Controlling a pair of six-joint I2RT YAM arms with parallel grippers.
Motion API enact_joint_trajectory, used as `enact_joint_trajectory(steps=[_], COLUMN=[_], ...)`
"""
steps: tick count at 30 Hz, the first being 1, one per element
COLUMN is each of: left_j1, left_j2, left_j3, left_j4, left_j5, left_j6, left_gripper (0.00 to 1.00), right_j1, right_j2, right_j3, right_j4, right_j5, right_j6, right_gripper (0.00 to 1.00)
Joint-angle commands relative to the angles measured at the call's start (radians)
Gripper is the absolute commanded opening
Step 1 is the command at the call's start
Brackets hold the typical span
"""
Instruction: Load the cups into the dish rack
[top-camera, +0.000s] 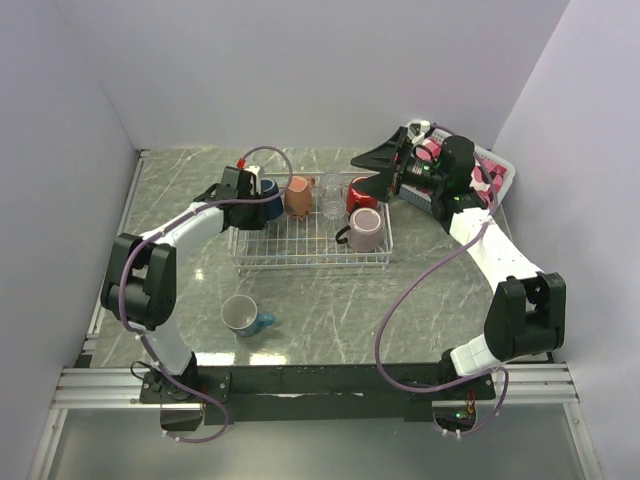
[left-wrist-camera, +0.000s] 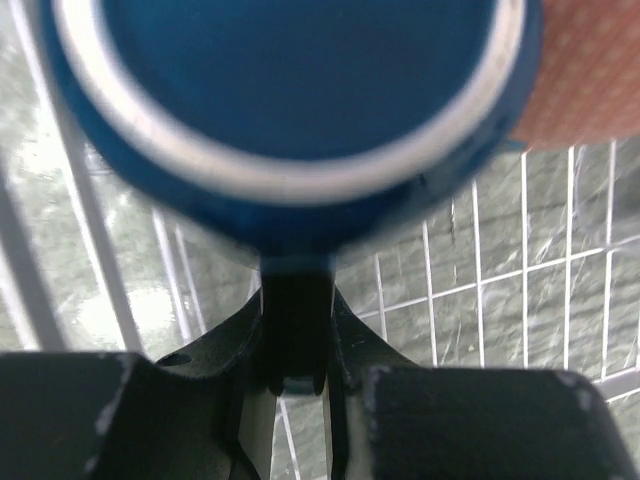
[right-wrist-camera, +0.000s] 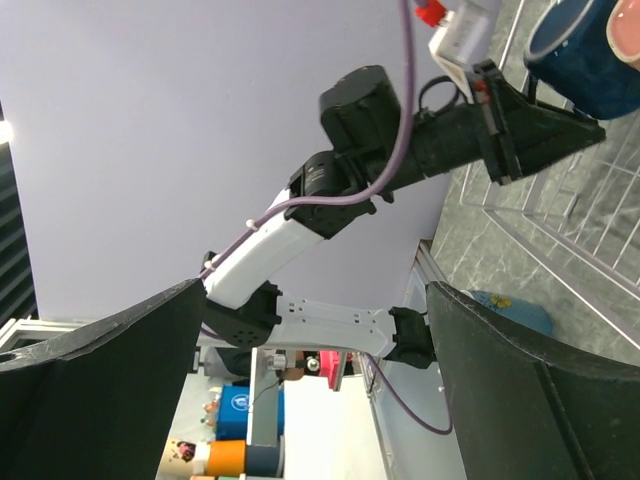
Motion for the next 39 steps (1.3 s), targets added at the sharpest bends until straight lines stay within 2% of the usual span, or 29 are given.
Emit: enact_joint_trajectory(steps=[1, 5, 7, 8, 11, 14, 19, 20, 22, 23, 24, 25, 26, 27, 28, 29, 30, 32, 39], left_j1=[-0.007, -0.009, -0.009, -0.009, -0.007, -0.009, -0.007, -0.007, -0.006, -0.006, -0.004, 0.002, 0.005, 0.007, 0.011, 0.013, 0.013, 0.019, 0.068], left_j2=[0.014, 0.014, 0.014, 0.012, 0.006, 0.002, -0.055, -0.066, -0.093, -0.101, -0.118, -0.124, -0.132, -0.144, -0.147, -0.150, -0.158, -0.170, -0.311], left_j3=[0.033, 0.053, 0.072, 0.076, 0.084, 0.079, 0.105, 0.122, 0.191, 0.220, 0.248, 0.303, 0.329, 0.370, 0.391, 0.407, 0.420, 0.429, 0.382], left_j4=[-0.087, -0.098, -0.108, -0.113, -0.122, -0.131, -0.130, -0.135, -0.151, -0.158, -0.165, -0.167, -0.167, -0.161, -0.165, -0.170, -0.176, -0.185, -0.244], left_j5=[0.060, 0.092, 0.101, 0.098, 0.087, 0.096, 0.126, 0.135, 0.161, 0.167, 0.190, 0.196, 0.199, 0.205, 0.207, 0.210, 0.212, 0.219, 0.264], left_j6=[0.015, 0.007, 0.007, 0.007, 0.010, 0.003, -0.002, -0.002, 0.017, 0.023, 0.039, 0.049, 0.055, 0.069, 0.075, 0.081, 0.095, 0.104, 0.113], left_gripper=[0.02, 0.22, 0.29, 0.37, 0.52, 0.58, 0.60, 0.61, 0.61, 0.61, 0.61, 0.61, 0.61, 0.61, 0.62, 0.62, 0.62, 0.62, 0.61], right_j1=[-0.010, -0.010, -0.010, -0.010, -0.010, -0.011, -0.010, -0.010, -0.004, 0.011, 0.023, 0.045, 0.064, 0.122, 0.153, 0.183, 0.245, 0.291, 0.426], right_j2=[-0.030, -0.043, -0.045, -0.049, -0.054, -0.060, -0.069, -0.066, -0.059, -0.037, -0.024, -0.007, 0.030, 0.045, 0.059, 0.075, 0.078, 0.081, 0.095], right_j3=[0.060, 0.058, 0.058, 0.060, 0.067, 0.069, 0.116, 0.136, 0.240, 0.288, 0.388, 0.443, 0.493, 0.573, 0.599, 0.618, 0.627, 0.624, 0.595], right_j4=[0.033, 0.012, -0.004, -0.019, -0.053, -0.062, -0.177, -0.271, -0.445, -0.669, -0.779, -0.891, -1.089, -1.172, -1.238, -1.322, -1.347, -1.381, -1.403], right_j5=[-0.024, -0.019, -0.019, -0.019, -0.018, -0.018, -0.015, -0.011, 0.034, 0.063, 0.094, 0.198, 0.258, 0.333, 0.466, 0.531, 0.574, 0.642, 0.691], right_j6=[0.004, -0.008, -0.023, -0.030, -0.054, -0.057, -0.161, -0.201, -0.405, -0.489, -0.658, -0.741, -0.816, -0.926, -0.965, -0.991, -1.019, -1.031, -1.069], right_gripper=[1.00, 1.00, 1.00, 1.00, 1.00, 1.00, 1.00, 1.00, 1.00, 1.00, 1.00, 1.00, 1.00, 1.00, 1.00, 1.00, 1.00, 1.00, 1.00])
